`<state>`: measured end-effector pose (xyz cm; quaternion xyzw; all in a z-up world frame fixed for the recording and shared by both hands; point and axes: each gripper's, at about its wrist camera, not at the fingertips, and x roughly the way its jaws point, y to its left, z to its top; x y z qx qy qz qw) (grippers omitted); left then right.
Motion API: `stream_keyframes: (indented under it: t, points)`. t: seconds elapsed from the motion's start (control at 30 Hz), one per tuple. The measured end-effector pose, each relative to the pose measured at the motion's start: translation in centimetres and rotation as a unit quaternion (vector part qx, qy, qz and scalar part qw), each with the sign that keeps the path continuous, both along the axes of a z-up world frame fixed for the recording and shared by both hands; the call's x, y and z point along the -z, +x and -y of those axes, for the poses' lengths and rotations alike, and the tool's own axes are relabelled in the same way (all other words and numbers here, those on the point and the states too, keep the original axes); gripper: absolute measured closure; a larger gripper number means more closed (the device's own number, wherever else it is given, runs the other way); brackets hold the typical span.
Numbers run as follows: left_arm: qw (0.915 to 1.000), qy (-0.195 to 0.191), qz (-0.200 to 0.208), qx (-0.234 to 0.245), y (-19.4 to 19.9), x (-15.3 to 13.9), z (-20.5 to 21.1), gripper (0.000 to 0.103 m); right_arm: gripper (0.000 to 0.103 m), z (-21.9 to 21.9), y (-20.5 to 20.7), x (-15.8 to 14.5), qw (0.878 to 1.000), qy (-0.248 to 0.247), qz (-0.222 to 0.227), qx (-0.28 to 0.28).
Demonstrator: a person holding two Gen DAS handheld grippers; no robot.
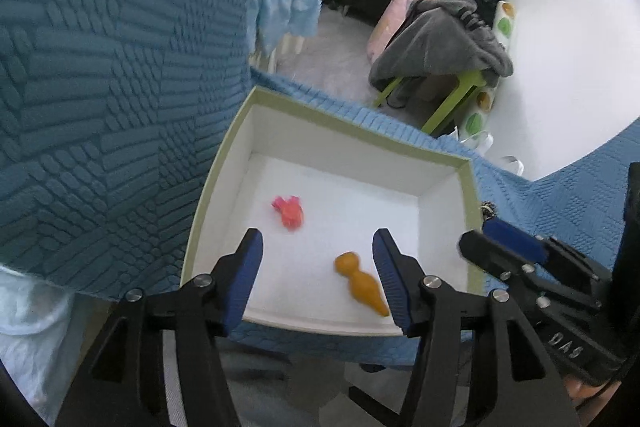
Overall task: Organize jewelry
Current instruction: 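Open the left gripper over the box while the right gripper releases the orange gourd inside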
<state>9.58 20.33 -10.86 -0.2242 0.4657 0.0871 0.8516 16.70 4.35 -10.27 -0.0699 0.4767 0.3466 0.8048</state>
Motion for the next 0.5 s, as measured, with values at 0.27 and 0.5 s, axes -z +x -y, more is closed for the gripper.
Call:
stream_keyframes:
  t: [0.27,0.5]
  points:
    - [0.9983,0.024,0.053,0.010,-1.2,-5.3,2.8,0.045,0.063,3.8,-1.1,-6.6,0.997,0.041,0.069,0.024]
    - [0.9944,0.037,0.097,0.021,-2.6,-9.0,5.4,0.045,0.063,7.6,-2.6,-10.3,0.990,0.067,0.113,0.046]
